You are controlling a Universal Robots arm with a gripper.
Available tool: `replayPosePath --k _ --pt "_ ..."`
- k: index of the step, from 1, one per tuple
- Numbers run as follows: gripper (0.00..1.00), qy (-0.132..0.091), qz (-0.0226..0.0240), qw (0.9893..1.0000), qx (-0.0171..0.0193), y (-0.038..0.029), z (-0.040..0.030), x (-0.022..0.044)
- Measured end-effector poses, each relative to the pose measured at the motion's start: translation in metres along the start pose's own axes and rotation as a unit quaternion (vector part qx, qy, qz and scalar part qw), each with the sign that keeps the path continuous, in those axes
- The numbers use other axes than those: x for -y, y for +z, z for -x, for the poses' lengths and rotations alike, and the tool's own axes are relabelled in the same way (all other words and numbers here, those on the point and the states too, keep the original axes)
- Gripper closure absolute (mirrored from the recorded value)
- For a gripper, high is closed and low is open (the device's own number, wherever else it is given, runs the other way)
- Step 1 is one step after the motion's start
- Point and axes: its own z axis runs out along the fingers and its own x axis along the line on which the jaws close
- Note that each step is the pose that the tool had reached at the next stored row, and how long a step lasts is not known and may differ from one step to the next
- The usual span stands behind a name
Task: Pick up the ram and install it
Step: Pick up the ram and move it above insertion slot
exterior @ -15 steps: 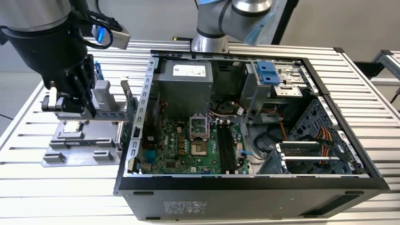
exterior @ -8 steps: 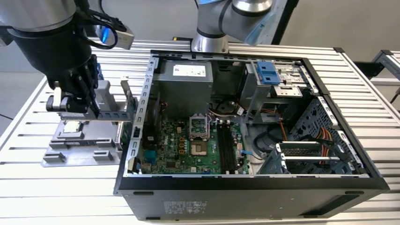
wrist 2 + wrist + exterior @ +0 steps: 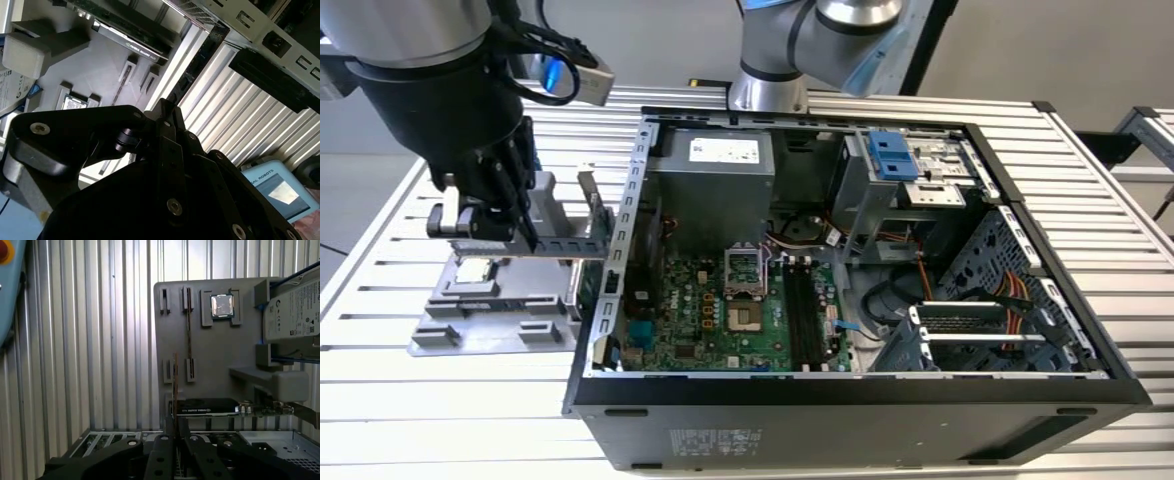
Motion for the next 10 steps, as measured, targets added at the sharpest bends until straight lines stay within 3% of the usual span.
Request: replayPosePath --k 10 --pt "1.0 0.0 0.0 1.0 0.0 0.0 0.0002 0.0089"
